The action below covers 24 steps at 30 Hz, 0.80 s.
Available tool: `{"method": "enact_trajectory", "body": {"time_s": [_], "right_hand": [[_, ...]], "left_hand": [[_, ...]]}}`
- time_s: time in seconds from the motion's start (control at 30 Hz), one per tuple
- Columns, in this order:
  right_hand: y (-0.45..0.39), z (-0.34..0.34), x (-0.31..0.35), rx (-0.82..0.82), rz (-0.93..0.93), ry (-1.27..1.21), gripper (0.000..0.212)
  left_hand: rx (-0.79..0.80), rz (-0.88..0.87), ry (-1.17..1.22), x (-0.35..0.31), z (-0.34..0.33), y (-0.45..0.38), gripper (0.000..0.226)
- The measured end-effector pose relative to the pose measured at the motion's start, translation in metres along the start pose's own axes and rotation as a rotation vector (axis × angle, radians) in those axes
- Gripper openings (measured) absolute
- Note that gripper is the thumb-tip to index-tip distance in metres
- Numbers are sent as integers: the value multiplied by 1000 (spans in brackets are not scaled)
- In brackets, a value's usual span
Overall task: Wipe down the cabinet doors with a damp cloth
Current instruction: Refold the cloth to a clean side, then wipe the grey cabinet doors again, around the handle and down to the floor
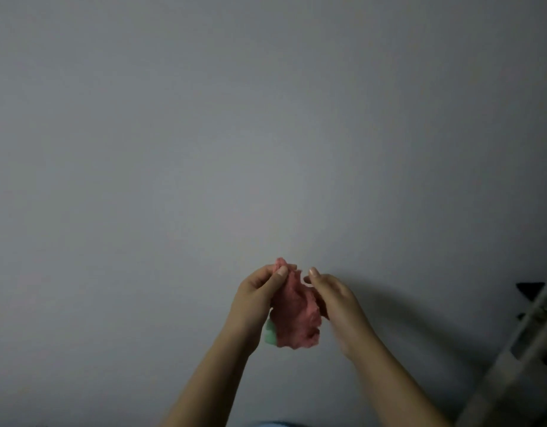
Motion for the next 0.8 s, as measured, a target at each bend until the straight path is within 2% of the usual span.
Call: {"method": "enact_trajectory", "body": {"time_s": [0.1, 0.27, 0.33, 0.5, 0.67, 0.8], "right_hand": [[12, 12, 7, -71, 17, -165, 53], [43, 56, 31, -295, 98, -79, 16], [54, 70, 44, -348, 157, -38, 11], [89, 106, 80, -465, 290, 79, 10], [133, 143, 116, -490, 388, 194, 16], [179, 184, 135, -581, 446, 242, 22]], "left_hand": [[114, -4, -9, -4, -18, -10, 20], [255, -13, -67, -5, -55, -26, 23], [304, -21, -82, -4, -72, -27, 26], [475, -46, -125, -9, -124, -22, 30], [711, -47, -124, -22, -186, -8, 32], [812, -53, -230, -25, -241, 1, 13]]}}
Point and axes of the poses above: each hand's wrist, its own y-axis away from the middle knuckle, its own z-axis out of the back of the hand, x = y × z, the point moved 6 cm from there along -y, towards the middle knuckle, and after that the axes turned 10 degrees about x, right-handed, at the moved point
